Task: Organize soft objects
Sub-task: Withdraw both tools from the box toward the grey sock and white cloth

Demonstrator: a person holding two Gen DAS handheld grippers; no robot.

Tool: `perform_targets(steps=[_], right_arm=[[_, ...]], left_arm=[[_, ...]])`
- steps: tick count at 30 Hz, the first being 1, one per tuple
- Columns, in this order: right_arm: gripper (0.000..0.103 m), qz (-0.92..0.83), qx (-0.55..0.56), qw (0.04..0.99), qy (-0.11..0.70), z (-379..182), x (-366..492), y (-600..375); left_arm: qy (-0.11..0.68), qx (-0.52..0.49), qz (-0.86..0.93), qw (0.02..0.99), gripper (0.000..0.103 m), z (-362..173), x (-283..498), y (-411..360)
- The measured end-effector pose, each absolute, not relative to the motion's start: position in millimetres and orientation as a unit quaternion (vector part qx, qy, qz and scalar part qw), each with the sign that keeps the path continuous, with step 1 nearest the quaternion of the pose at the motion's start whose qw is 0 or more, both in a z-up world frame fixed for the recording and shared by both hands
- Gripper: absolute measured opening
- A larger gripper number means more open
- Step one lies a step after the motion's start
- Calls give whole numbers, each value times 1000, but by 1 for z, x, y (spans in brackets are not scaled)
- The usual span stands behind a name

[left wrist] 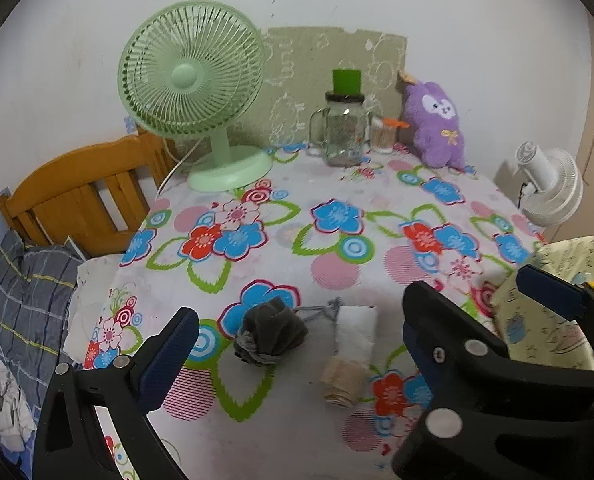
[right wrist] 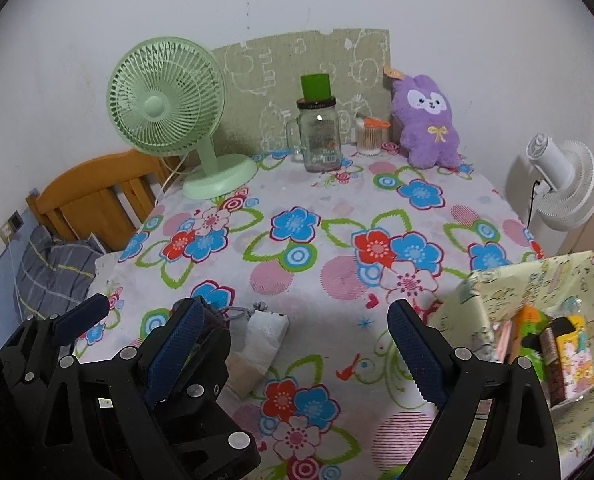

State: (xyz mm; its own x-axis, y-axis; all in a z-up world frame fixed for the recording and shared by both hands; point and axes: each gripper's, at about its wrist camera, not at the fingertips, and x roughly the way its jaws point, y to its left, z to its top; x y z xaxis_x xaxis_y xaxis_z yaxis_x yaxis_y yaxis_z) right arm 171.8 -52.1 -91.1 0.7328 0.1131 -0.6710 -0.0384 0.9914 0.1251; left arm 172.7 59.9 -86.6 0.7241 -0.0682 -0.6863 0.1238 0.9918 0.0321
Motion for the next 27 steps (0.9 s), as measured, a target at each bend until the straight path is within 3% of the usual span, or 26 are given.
perform_targets(steps=[22,27], right_arm=[[95,35,52,905,420,-147,216,-27],[95,35,56,900,432,-156,223,-27]], left_arm=[[413,37,-34,909,102,-141,209,84],[429,33,-17,902,94,-151,217,87]])
